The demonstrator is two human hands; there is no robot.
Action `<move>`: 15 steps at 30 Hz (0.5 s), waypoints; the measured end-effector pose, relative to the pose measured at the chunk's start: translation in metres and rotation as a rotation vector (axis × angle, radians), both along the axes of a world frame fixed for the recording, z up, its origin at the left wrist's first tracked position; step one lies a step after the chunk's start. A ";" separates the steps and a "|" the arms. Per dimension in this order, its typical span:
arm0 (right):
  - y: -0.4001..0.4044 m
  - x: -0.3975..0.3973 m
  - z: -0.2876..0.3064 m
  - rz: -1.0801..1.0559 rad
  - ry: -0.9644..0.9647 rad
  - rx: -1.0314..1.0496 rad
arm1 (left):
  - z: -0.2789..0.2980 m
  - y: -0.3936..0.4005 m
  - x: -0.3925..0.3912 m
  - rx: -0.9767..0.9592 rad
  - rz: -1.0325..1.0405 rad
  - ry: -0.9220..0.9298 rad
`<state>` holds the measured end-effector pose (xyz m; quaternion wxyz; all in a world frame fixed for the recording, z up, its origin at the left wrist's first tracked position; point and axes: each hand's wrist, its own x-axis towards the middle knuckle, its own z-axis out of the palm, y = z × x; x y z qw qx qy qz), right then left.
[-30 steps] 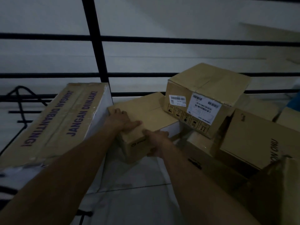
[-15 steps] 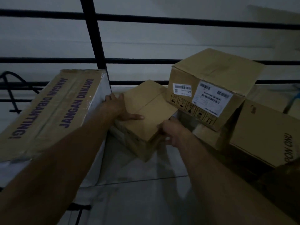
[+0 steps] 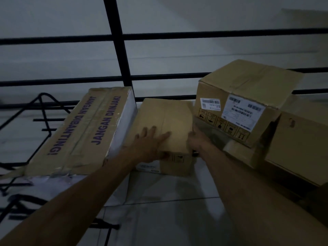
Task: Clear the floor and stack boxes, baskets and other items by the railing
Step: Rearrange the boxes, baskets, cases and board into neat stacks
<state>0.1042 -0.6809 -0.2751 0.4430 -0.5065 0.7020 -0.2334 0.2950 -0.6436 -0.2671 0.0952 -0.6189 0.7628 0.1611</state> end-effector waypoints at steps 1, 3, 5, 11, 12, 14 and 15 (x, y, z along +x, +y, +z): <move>-0.001 0.004 -0.002 -0.023 -0.074 -0.022 | -0.002 -0.005 -0.002 -0.021 0.041 -0.011; -0.004 0.013 -0.005 -0.062 -0.160 -0.036 | 0.000 -0.016 -0.008 -0.034 0.112 -0.028; -0.004 0.019 -0.008 -0.068 -0.134 -0.065 | 0.000 -0.028 -0.011 -0.042 0.132 -0.039; -0.008 0.013 -0.019 -0.042 0.010 -0.095 | -0.005 -0.043 -0.010 -0.059 0.107 -0.033; -0.008 0.012 -0.017 -0.038 0.039 -0.095 | -0.005 -0.043 -0.010 -0.064 0.105 -0.022; -0.004 0.012 -0.010 -0.017 0.109 -0.099 | -0.007 -0.041 -0.008 -0.080 0.116 -0.006; -0.001 0.012 -0.006 0.012 0.155 -0.110 | -0.007 -0.040 -0.007 -0.092 0.121 0.001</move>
